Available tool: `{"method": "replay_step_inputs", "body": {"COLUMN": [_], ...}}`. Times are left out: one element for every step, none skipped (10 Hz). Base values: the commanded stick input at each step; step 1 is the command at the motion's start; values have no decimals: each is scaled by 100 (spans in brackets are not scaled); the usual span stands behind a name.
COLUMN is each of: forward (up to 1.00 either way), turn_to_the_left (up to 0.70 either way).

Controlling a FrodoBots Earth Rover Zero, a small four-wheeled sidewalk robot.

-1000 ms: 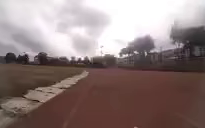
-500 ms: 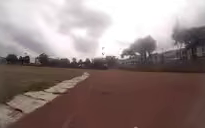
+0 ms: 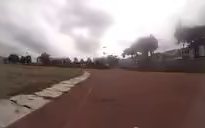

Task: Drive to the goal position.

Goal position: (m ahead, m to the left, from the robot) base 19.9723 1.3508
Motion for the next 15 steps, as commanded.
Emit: {"method": "replay_step_inputs", "body": {"forward": [100, 100, 100, 100, 100, 100, 100, 100, 100, 100, 100, 100, 100, 100, 100], "turn_to_the_left": [0, 0, 0, 0, 0, 0, 0, 0, 0, 0, 0, 0, 0, 0, 0]}}
